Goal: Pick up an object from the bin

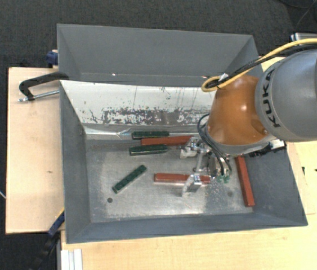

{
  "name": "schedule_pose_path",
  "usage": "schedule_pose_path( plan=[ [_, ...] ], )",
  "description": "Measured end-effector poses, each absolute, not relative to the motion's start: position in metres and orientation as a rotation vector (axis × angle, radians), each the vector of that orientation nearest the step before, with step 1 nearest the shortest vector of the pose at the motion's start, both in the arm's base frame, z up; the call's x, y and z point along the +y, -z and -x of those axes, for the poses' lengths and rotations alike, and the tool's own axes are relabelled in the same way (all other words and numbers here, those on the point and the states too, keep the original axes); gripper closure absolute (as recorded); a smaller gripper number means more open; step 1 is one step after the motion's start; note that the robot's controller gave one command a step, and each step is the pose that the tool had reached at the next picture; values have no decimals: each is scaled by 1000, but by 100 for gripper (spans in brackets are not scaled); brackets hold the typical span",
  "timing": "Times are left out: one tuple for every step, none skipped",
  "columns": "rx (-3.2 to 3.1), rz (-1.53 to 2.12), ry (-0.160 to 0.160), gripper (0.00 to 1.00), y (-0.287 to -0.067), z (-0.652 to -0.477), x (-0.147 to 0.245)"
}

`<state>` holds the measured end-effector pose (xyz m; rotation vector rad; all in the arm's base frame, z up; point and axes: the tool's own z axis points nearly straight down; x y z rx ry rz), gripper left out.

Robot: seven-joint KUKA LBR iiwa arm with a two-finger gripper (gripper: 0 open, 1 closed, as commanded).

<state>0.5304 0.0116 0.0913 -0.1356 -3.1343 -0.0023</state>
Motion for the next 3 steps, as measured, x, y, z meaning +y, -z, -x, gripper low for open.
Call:
schedule_pose_path(
  plan=[
    [-3139,192,3,0,-126,-524,30],
    [-3125,346,4,0,-81,-518,37],
    [-3128,365,5,100,-83,-520,37]
  ],
)
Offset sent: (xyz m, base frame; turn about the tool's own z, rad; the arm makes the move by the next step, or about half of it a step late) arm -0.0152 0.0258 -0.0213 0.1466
